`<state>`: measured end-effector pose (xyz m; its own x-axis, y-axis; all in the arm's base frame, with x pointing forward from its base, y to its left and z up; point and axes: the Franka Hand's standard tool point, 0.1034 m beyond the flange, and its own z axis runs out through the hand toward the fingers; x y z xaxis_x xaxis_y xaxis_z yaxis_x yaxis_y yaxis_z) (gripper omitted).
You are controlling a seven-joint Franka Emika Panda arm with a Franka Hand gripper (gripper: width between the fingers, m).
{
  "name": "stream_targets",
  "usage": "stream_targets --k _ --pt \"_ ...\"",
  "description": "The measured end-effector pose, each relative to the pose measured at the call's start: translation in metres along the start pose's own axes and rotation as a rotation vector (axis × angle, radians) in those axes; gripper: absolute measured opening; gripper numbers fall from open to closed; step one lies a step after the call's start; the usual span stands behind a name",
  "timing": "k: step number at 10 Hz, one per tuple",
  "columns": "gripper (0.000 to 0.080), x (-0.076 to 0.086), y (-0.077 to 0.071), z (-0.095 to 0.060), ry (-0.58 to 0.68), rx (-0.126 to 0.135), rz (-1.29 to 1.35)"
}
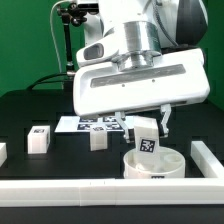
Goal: Assemble stool
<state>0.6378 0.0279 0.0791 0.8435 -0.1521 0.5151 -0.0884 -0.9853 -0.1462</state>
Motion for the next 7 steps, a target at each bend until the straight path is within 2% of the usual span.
stream_targets --k 7 --pt "0.0325 -0.0021 0.0044 -0.0003 -0.001 0.001 0.027"
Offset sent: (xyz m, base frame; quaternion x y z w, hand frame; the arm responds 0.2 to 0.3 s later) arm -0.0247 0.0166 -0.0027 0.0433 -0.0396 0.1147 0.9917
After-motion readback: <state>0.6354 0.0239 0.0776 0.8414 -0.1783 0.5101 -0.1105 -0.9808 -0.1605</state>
